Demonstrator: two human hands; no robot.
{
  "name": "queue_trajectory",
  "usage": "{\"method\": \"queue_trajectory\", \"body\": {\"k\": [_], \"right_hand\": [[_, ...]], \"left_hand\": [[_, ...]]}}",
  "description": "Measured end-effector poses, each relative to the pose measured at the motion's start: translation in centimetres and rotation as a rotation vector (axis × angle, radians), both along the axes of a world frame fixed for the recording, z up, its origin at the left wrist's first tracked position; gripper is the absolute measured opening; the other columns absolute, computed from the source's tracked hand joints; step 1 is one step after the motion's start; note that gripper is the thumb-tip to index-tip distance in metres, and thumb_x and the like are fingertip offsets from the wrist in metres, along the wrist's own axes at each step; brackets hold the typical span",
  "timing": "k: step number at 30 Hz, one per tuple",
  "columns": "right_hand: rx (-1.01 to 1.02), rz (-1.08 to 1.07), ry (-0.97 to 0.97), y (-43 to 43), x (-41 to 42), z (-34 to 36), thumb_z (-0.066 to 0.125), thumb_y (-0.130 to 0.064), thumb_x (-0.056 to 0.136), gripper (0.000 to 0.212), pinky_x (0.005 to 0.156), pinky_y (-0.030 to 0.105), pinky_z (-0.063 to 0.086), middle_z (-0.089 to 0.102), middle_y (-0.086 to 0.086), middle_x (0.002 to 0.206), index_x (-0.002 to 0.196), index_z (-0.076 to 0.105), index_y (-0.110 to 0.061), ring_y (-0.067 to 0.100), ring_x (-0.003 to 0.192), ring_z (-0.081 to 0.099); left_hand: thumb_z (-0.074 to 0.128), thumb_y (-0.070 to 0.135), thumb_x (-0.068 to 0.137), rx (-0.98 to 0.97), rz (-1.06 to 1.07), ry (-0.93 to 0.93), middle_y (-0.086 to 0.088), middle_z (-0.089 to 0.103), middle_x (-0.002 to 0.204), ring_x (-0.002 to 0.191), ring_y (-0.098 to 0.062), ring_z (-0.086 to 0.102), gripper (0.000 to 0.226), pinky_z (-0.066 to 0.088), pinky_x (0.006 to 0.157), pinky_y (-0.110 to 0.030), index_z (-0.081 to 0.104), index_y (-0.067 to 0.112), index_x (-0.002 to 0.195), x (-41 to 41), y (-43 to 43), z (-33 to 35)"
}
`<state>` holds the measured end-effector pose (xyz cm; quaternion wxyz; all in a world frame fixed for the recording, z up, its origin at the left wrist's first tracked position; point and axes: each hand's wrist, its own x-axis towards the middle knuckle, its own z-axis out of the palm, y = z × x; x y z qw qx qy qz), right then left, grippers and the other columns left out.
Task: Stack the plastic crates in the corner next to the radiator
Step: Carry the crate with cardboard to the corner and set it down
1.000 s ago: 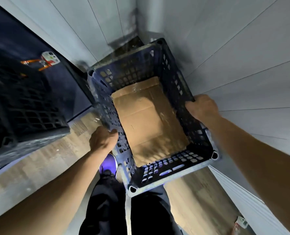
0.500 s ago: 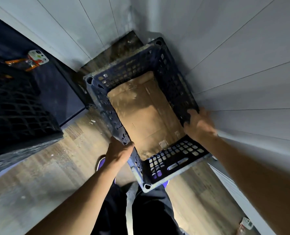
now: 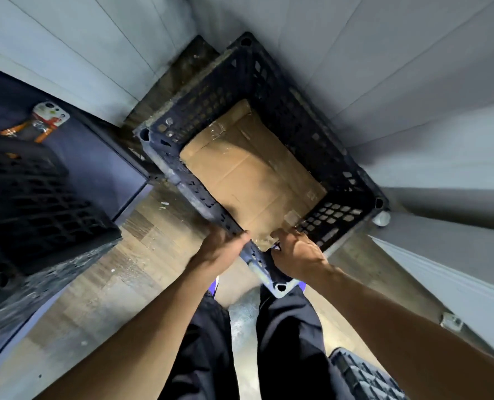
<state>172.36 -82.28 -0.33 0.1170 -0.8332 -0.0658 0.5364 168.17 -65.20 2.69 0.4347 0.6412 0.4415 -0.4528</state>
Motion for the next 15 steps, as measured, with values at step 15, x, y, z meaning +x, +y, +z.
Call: {"method": "queue_trajectory", "body": {"k": [15], "right_hand": [[-0.082,-0.099,-0.081,3.3,-8.9,-2.6,0.054,-0.037,0.094,0.055,0.099,0.034,0.039,0.052,0.008,0.136,0.144,0.036,-0.022,0.031,0.125,0.047]], "left_hand": [[0.065,0.024,0.088,0.339,-1.14,-0.504,-0.005,0.039,0.141,0.13,-0.025,0.036,0.054,0.038,0.106,-0.038,0.048,0.022,0.138,-0.6,3.1,-3.3]]}}
